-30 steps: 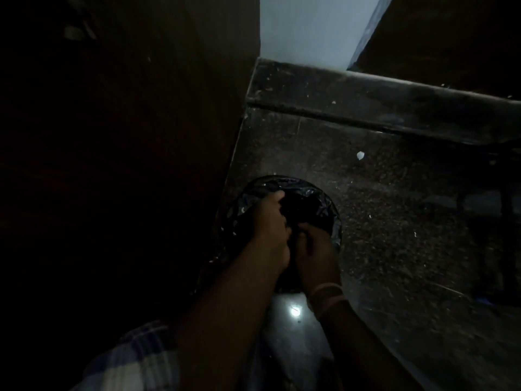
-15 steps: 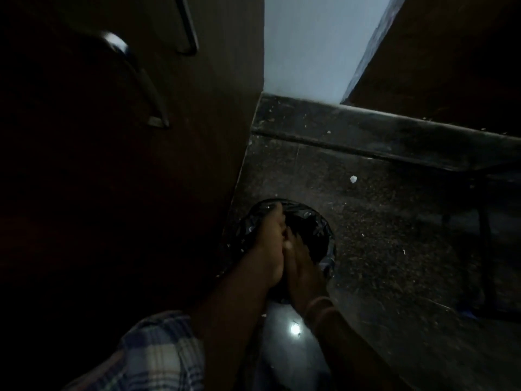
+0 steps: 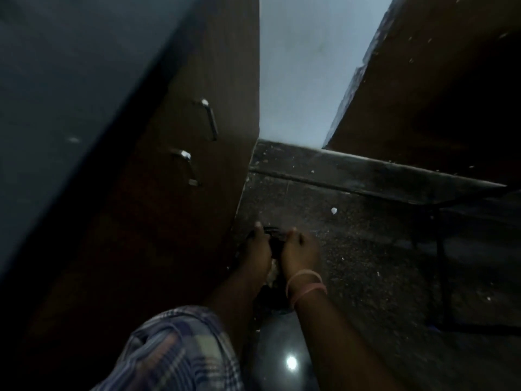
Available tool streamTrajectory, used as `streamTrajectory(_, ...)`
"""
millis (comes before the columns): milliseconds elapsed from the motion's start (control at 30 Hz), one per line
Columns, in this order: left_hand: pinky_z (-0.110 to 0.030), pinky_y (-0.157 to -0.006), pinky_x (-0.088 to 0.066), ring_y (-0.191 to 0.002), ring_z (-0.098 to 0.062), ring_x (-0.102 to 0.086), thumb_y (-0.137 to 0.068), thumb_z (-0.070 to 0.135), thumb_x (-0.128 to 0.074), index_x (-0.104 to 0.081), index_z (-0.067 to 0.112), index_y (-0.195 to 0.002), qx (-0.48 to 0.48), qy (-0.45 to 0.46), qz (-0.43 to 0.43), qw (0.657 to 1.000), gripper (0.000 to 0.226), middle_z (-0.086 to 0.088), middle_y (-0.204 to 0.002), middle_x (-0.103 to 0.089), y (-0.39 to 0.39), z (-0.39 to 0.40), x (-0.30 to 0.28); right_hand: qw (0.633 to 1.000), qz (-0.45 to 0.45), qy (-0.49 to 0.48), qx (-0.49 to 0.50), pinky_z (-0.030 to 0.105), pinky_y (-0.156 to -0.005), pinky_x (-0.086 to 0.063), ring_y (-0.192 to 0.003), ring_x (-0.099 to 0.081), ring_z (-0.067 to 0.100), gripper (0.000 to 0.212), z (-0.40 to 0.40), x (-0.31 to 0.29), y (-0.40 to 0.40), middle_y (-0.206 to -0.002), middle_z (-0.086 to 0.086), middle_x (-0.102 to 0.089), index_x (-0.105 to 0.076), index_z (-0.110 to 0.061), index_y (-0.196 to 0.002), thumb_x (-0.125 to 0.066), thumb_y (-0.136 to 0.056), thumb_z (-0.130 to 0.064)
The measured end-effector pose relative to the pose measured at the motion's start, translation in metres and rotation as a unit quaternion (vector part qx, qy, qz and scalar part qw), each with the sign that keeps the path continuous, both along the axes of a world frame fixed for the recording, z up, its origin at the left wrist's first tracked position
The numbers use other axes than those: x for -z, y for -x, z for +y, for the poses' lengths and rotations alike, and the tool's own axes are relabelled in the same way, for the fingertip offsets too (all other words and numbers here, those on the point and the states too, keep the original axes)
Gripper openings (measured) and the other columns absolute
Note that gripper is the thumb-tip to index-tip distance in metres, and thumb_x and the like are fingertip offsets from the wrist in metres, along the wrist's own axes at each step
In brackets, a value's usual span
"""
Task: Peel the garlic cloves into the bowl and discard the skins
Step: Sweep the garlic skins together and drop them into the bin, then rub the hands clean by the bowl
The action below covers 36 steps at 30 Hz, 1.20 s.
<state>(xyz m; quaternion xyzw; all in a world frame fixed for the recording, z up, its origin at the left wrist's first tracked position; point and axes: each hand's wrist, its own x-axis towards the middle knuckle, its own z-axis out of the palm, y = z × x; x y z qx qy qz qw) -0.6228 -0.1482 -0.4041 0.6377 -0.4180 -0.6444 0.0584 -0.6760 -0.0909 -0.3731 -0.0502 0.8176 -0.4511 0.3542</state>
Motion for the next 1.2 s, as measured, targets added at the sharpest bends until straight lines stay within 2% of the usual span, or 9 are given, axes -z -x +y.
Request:
streamTrajectory(67,-0.044,-0.108,-0.043,-0.125,-0.04,-0.055,-0.101,0.055,-0.035,-0.059,0.0,-0.132,-0.026,-0.026,0.031,0.999,0.068,-0.021,-0.136,-0.059,0.011,-0.005,-0.044,0.993,0.061,-0.041,-0.091,0.04,-0.089,-0.053,-0.098,-0.067,0.031,0.031,0.013,-0.021,-0.007,-0.105,0.013,-0.073,-0.073,-0.01,-0.101,-0.046,-0.103,-0.025)
streamTrajectory(167,-0.038,-0.104,-0.046,-0.121,-0.033,-0.059,-0.106,0.02,-0.043,-0.065,0.002,-0.126,0.074,0.113,0.013,0.991,0.035,-0.019,-0.131,-0.064,0.01,-0.005,-0.118,0.976,0.12,-0.063,-0.172,0.04,-0.087,-0.054,-0.097,-0.068,0.033,0.018,0.02,-0.069,-0.007,-0.103,0.011,-0.073,-0.066,-0.025,-0.089,-0.051,-0.098,-0.02)
streamTrajectory(233,-0.035,-0.103,-0.046,-0.12,-0.029,-0.061,-0.104,0.018,-0.046,-0.068,0.004,-0.123,0.124,0.162,-0.005,0.979,0.033,-0.016,-0.128,-0.067,-0.001,-0.007,-0.16,0.963,0.146,-0.074,-0.215,0.033,-0.088,-0.051,-0.102,-0.068,0.033,0.011,0.02,-0.12,-0.006,-0.108,0.011,-0.072,-0.067,-0.023,-0.102,-0.06,-0.094,-0.021)
streamTrajectory(300,-0.033,-0.101,-0.048,-0.117,-0.028,-0.063,-0.101,0.015,-0.049,-0.071,0.005,-0.119,0.149,0.197,-0.023,0.969,0.03,-0.014,-0.123,-0.07,-0.013,-0.007,-0.206,0.948,0.179,-0.085,-0.25,0.031,-0.088,-0.049,-0.107,-0.067,0.033,0.019,0.017,-0.17,-0.004,-0.112,0.012,-0.072,-0.068,-0.017,-0.109,-0.063,-0.092,-0.023)
streamTrajectory(433,-0.032,-0.096,-0.049,-0.112,-0.028,-0.066,-0.096,0.017,-0.053,-0.075,0.008,-0.106,0.168,0.271,-0.045,0.947,0.026,-0.013,-0.114,-0.073,-0.029,-0.004,-0.292,0.922,0.232,-0.063,-0.302,0.03,-0.1,-0.042,-0.119,-0.062,0.027,0.024,0.007,-0.274,-0.013,-0.125,0.01,-0.067,-0.066,-0.017,-0.118,-0.05,-0.102,-0.024)
streamTrajectory(667,-0.032,-0.101,-0.042,-0.121,-0.03,-0.059,-0.101,0.012,-0.048,-0.07,0.005,-0.121,0.162,0.373,-0.092,0.909,0.031,-0.015,-0.13,-0.065,-0.086,-0.002,-0.437,0.836,0.325,-0.067,-0.436,0.034,-0.095,-0.047,-0.116,-0.062,0.03,0.023,-0.008,-0.416,-0.053,-0.124,0.014,-0.065,-0.065,-0.01,-0.118,-0.052,-0.099,-0.013)
streamTrajectory(767,-0.035,-0.1,-0.045,-0.118,-0.032,-0.061,-0.099,0.013,-0.05,-0.073,0.007,-0.115,0.141,0.409,-0.129,0.892,0.029,-0.015,-0.126,-0.068,-0.128,0.005,-0.478,0.8,0.348,-0.054,-0.486,0.038,-0.094,-0.05,-0.111,-0.066,0.031,0.023,-0.011,-0.451,-0.088,-0.12,0.014,-0.069,-0.068,-0.01,-0.116,-0.054,-0.098,-0.011)
streamTrajectory(967,-0.037,-0.094,-0.05,-0.11,-0.033,-0.065,-0.096,0.016,-0.05,-0.076,0.012,-0.107,0.062,0.436,-0.191,0.877,0.028,-0.014,-0.118,-0.071,-0.235,0.016,-0.525,0.719,0.408,0.008,-0.563,0.037,-0.101,-0.044,-0.124,-0.058,0.032,0.026,-0.024,-0.493,-0.187,-0.131,0.016,-0.062,-0.059,-0.006,-0.123,-0.049,-0.099,-0.011)
streamTrajectory(1200,-0.035,-0.092,-0.048,-0.111,-0.032,-0.064,-0.093,0.018,-0.052,-0.073,0.014,-0.105,-0.117,0.394,-0.251,0.877,0.025,-0.012,-0.117,-0.071,-0.405,0.054,-0.515,0.67,0.388,0.098,-0.626,0.038,-0.094,-0.044,-0.116,-0.058,0.037,0.026,-0.029,-0.489,-0.343,-0.122,0.021,-0.063,-0.06,-0.003,-0.114,-0.043,-0.101,-0.016)
